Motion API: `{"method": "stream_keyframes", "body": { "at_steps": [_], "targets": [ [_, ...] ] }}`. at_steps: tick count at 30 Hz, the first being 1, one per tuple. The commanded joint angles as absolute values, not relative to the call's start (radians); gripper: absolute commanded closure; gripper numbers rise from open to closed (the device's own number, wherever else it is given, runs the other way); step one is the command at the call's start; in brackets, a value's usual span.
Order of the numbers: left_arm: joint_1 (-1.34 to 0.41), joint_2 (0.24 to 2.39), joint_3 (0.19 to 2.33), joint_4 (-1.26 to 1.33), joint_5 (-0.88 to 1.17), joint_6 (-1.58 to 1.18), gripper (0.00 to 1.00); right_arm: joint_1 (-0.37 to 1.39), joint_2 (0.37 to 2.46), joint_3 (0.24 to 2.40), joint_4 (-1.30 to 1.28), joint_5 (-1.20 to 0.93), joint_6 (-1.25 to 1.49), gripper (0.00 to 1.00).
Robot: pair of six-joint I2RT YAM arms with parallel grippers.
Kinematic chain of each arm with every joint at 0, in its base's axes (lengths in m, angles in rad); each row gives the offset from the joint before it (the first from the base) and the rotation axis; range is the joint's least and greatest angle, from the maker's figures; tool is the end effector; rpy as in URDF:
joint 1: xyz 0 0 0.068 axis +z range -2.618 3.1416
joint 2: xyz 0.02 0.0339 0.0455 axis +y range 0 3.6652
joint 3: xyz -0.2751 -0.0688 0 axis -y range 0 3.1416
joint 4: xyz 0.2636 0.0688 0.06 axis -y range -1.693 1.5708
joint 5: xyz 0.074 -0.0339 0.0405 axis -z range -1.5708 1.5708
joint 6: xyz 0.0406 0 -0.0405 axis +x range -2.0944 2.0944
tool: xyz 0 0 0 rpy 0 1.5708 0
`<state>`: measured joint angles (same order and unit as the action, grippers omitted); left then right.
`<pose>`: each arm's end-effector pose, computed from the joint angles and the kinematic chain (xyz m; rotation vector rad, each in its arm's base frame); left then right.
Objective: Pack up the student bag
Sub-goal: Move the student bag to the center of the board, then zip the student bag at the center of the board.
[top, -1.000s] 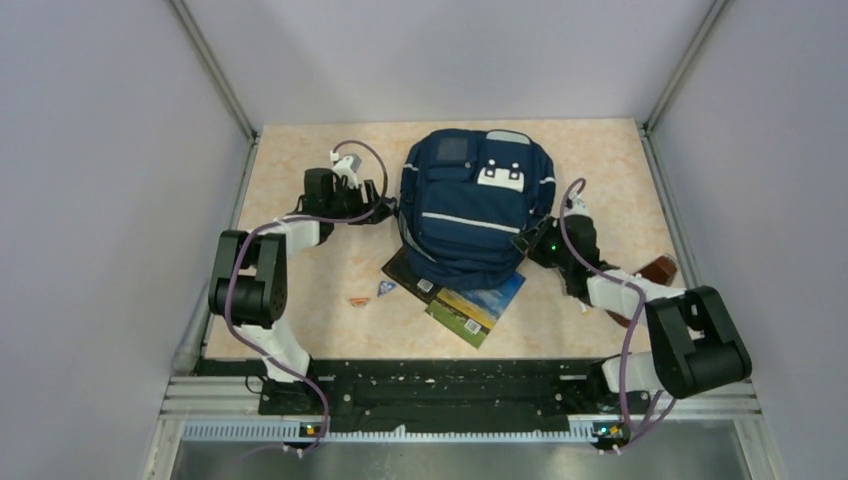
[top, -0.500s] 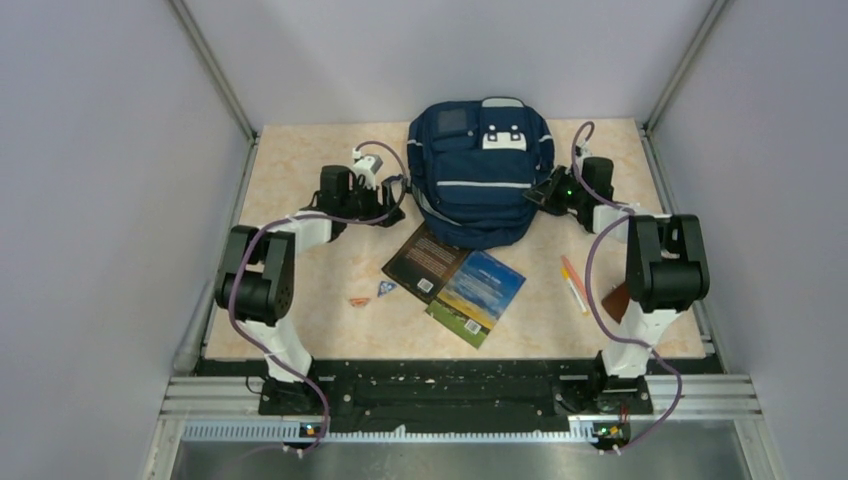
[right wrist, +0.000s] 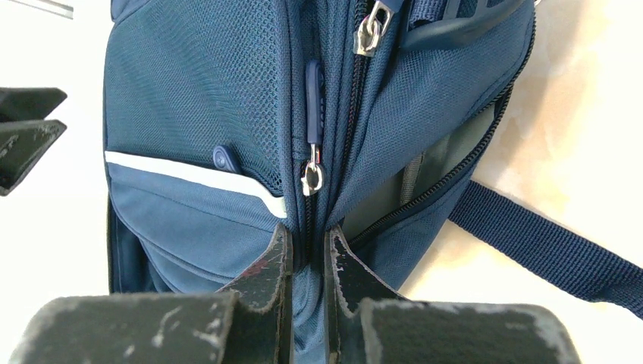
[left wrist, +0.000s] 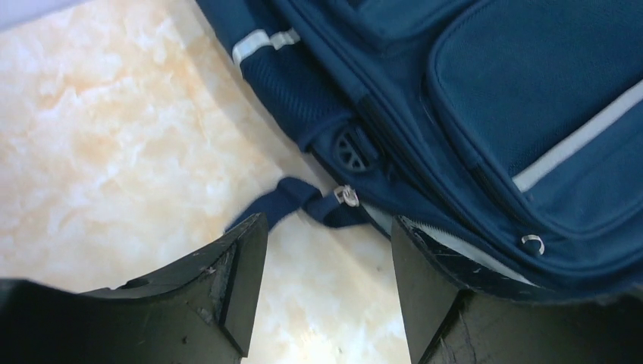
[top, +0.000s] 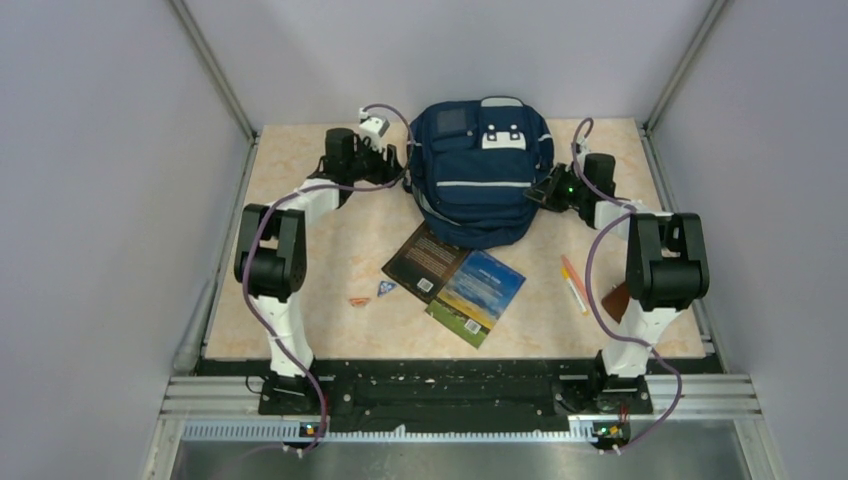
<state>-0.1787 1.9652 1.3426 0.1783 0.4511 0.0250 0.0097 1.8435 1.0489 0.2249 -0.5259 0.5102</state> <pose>0.4639 -0.1018 0.2150 0.4890 1.9496 -0.5515 0.4132 0.0244 0.1735 0.2261 2.1654 0.8632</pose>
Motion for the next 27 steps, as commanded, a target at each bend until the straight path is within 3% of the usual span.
{"method": "stream_keyframes", "body": {
  "at_steps": [1,7,16,27],
  "targets": [
    [-0.183,2.069,1.480,0.141,0.529,0.071,0.34,0.004,1.816,1.116,0.295,-0.550,0.493,1.00],
    [-0.183,2.131,1.509,0.258,0.709,-0.012,0.34,-0.034,1.829,1.163,0.257,-0.478,0.465,1.00],
    [-0.183,2.208,1.612,0.177,0.836,-0.035,0.28,-0.071,1.879,1.293,0.190,-0.453,0.396,1.00],
    [-0.192,2.318,1.782,-0.030,0.788,-0.109,0.26,-0.104,1.909,1.267,0.238,-0.522,0.427,1.00]
  ]
}}
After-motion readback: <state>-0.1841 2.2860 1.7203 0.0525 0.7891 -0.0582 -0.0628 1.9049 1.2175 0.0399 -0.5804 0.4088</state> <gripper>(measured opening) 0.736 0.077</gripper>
